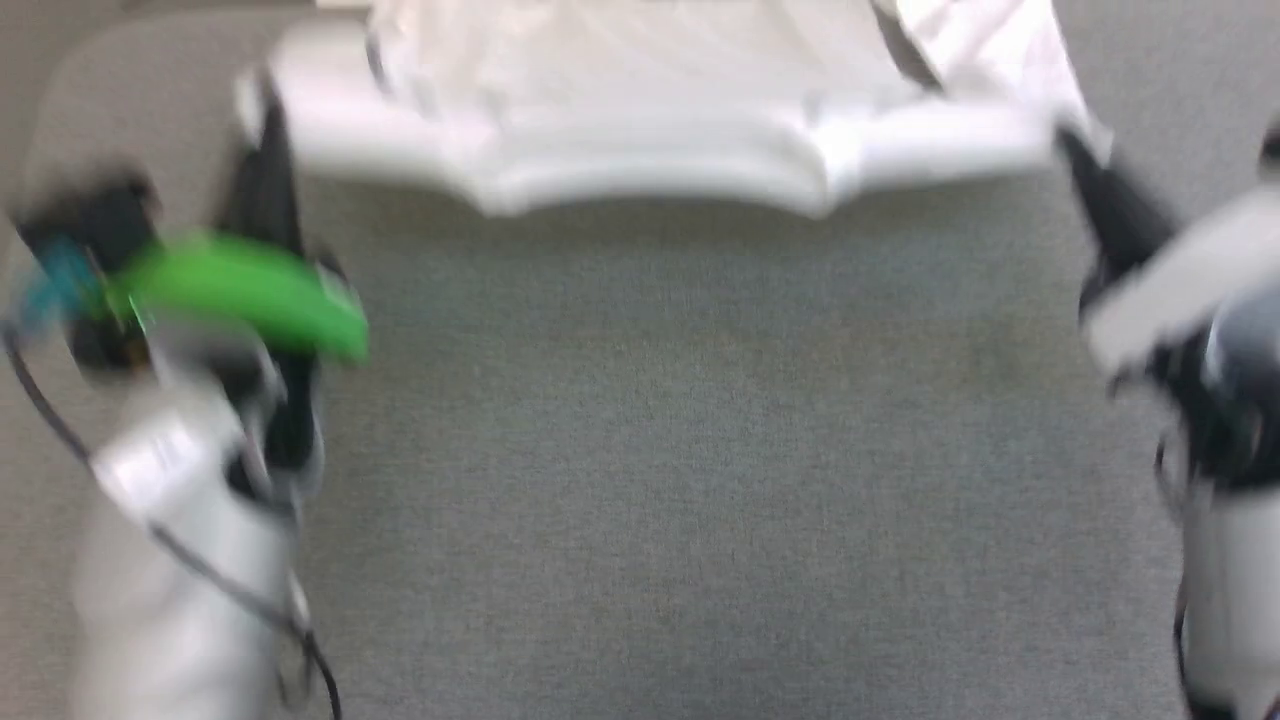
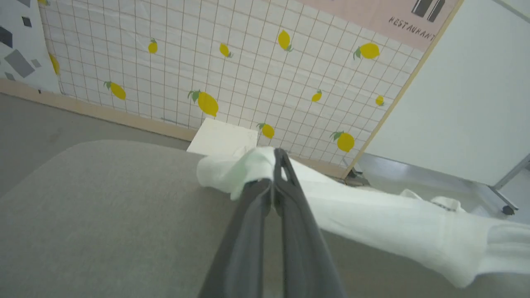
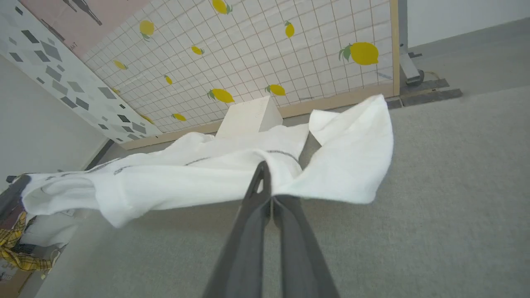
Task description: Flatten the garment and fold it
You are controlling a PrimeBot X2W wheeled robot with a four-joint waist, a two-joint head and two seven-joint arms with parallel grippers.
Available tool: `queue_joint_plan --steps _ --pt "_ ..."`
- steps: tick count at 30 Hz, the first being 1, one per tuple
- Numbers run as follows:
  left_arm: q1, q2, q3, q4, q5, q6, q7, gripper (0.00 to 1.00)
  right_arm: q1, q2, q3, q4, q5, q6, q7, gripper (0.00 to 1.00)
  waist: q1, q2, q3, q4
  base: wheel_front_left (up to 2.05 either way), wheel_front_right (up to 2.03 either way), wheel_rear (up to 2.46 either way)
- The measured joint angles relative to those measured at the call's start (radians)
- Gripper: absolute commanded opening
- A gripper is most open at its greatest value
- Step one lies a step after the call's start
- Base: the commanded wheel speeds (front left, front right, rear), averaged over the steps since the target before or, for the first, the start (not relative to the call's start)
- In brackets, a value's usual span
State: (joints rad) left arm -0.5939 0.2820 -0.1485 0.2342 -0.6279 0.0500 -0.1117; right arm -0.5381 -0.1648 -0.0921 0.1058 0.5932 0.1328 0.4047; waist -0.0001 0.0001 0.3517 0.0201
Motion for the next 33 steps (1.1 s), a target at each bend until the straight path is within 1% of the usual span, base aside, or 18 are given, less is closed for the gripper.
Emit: queue_joint_plan --steps 3,6,10,14,19,26,28,30,31,32,33 --pt "0.236 -0.027 0.000 -0.119 -0.039 0.057 0.046 0.00 0.191 0.045 -0.042 -0.050 -0.005 0.000 0.000 0.00 0.0000 0.0000 -0.058 0.005 0.00 0.00 0.00" --pt "0.414 -0.040 -0.016 -0.185 -0.047 0.102 0.090 0.00 0.330 0.077 -0.072 -0.065 -0.025 0.000 0.002 0.00 0.0000 0.0000 -0.106 0.009 0.00 0.00 0.00" --pt "0.577 -0.038 -0.045 -0.222 -0.059 0.145 0.164 0.00 0.458 0.097 -0.090 -0.071 -0.079 0.000 0.009 0.00 0.0000 0.0000 -0.166 0.012 0.00 0.00 0.00" --pt "0.679 -0.022 -0.076 -0.244 -0.059 0.178 0.247 0.00 0.551 0.107 -0.108 -0.085 -0.139 0.000 0.053 0.00 0.0000 0.0000 -0.219 0.014 0.00 0.00 0.00" --pt "0.758 0.009 -0.103 -0.259 -0.060 0.219 0.348 0.00 0.645 0.111 -0.115 -0.129 -0.224 0.000 0.172 0.00 -0.0001 0.0000 -0.276 0.016 0.00 0.00 0.00" --pt "0.831 0.044 -0.123 -0.289 -0.060 0.279 0.472 0.00 0.731 0.117 -0.112 -0.186 -0.275 0.000 0.343 0.00 -0.0001 0.0000 -0.311 0.010 0.00 0.00 0.00" --pt "0.838 0.046 -0.123 -0.295 -0.070 0.289 0.487 0.00 0.741 0.118 -0.111 -0.192 -0.277 0.000 0.364 0.00 0.0000 0.0000 -0.310 0.008 0.00 0.00 0.00" --pt "0.839 0.045 -0.123 -0.296 -0.090 0.289 0.499 0.00 0.743 0.118 -0.111 -0.194 -0.273 0.000 0.371 0.00 0.0000 0.0000 -0.307 0.007 0.00 0.00 0.00" --pt "0.839 0.045 -0.123 -0.296 -0.092 0.289 0.499 0.29 0.743 0.118 -0.111 -0.193 -0.268 0.000 0.373 0.00 0.0000 0.0000 -0.305 0.006 0.00 0.00 0.00" --pt "0.839 0.045 -0.122 -0.298 -0.097 0.289 0.500 1.00 0.743 0.118 -0.111 -0.193 -0.267 0.000 0.373 0.00 0.0000 0.0000 -0.304 0.005 0.00 0.00 0.00" --pt "0.839 0.045 -0.122 -0.299 -0.097 0.289 0.505 1.00 0.743 0.119 -0.112 -0.192 -0.267 0.000 0.372 0.21 0.0000 0.0000 -0.302 0.005 0.00 0.00 0.00"
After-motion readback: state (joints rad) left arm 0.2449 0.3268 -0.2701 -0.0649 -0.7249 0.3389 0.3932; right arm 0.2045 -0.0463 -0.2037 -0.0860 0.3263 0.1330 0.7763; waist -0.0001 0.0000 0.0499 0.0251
